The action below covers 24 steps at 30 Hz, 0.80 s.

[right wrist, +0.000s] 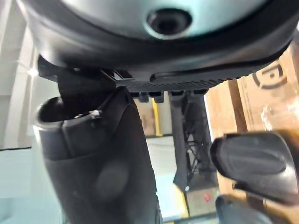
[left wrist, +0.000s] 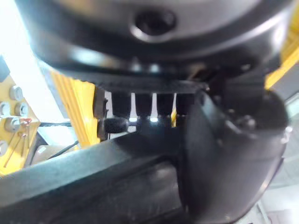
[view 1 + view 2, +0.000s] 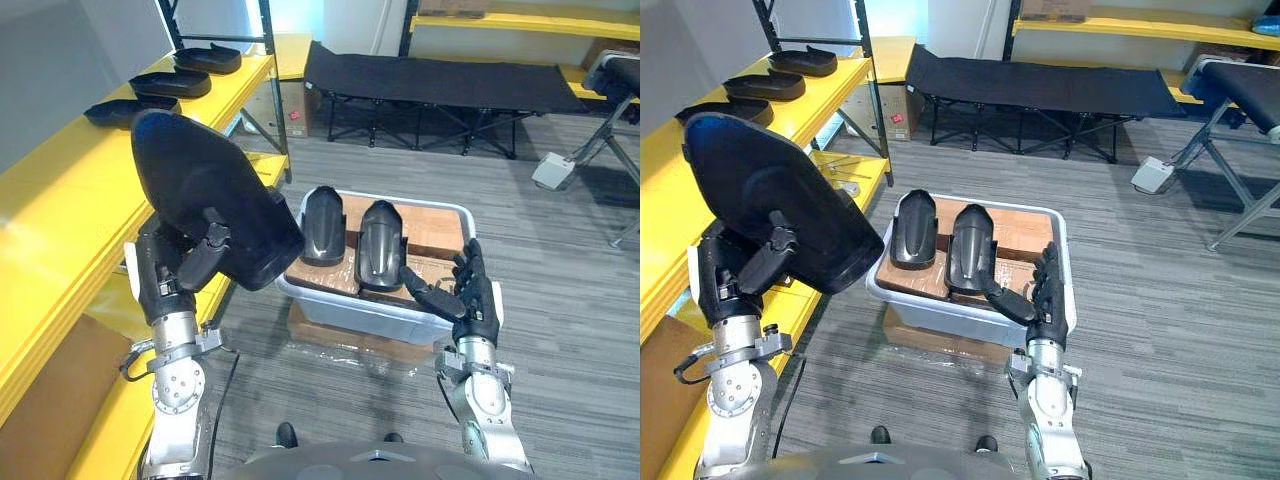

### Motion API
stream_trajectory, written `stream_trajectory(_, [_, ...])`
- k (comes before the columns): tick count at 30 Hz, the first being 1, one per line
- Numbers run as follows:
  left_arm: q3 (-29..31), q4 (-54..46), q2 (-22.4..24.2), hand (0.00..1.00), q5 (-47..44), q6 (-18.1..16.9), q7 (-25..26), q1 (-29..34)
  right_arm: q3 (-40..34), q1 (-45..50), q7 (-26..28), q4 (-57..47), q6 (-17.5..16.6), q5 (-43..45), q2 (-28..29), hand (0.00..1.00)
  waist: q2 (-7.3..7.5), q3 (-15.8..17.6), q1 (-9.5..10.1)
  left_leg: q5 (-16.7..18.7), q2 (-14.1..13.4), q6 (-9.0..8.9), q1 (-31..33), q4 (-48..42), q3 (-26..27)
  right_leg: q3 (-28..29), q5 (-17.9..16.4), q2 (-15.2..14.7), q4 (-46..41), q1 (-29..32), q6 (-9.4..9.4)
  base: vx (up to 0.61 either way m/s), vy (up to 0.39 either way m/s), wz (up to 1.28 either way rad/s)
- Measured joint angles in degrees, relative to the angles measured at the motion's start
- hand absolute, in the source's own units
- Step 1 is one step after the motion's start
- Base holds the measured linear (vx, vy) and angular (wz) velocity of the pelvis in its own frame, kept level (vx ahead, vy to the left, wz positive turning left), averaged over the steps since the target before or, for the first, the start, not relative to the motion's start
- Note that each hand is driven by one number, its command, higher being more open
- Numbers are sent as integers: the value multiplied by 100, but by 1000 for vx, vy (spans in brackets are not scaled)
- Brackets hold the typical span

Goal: Walk over and take three plastic housings, then place them on the shelf

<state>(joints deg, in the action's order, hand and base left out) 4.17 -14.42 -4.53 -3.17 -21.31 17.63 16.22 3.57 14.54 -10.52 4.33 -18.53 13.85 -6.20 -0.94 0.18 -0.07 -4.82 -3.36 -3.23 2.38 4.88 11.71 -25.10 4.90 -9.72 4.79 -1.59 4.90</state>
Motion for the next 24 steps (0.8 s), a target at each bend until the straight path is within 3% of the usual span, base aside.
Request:
stream_trajectory(4, [46, -78, 39, 0, 105, 2, 114, 21, 375, -254, 186, 45, 24, 118, -12, 100, -3, 2, 201, -66, 72, 29, 55, -2, -446, -447, -29, -22, -26, -206, 41, 27, 11, 58])
stream_trajectory(9, [473, -379, 205, 0, 77, 0, -111, 478, 1029, -942, 310, 263, 24, -128, -19, 100, 53, 49, 669, -133, 201, 45, 106, 0, -1068, -1032, -163, -54, -27, -494, 115, 16, 22, 63])
stream_trajectory(14, [996, -430, 319, 0, -122, -125, -161, 863, 1112, -1192, 346, 380, 24, -208, -16, 100, 93, 69, 925, -137, 287, 59, 89, 1, -1205, -1228, -277, -130, -144, -588, 149, 26, 44, 26])
stream_trajectory(20, [1087, -707, 408, 0, -125, -132, -321, 943, 1069, -1242, 682, 392, 34, -172, -16, 100, 163, 239, 892, -105, 302, 135, 137, 23, -1173, -1393, -419, -131, -308, -630, 144, -12, 21, 12])
stream_trajectory(22, [985, -733, 351, 0, -123, -155, -664, 754, 985, -1231, 696, 372, 49, -177, -58, 100, 145, 277, 652, -125, 199, 220, 284, 17, -667, -1869, -497, -158, -362, -768, 235, -33, 34, 103])
stream_trajectory(24, [874, -733, 343, 0, -132, -273, -896, 641, 837, -1219, 681, 367, 50, -226, -87, 100, 75, 339, 652, -298, 198, 245, 363, 17, -735, -2079, -581, -218, -582, -784, 286, -5, 73, 93])
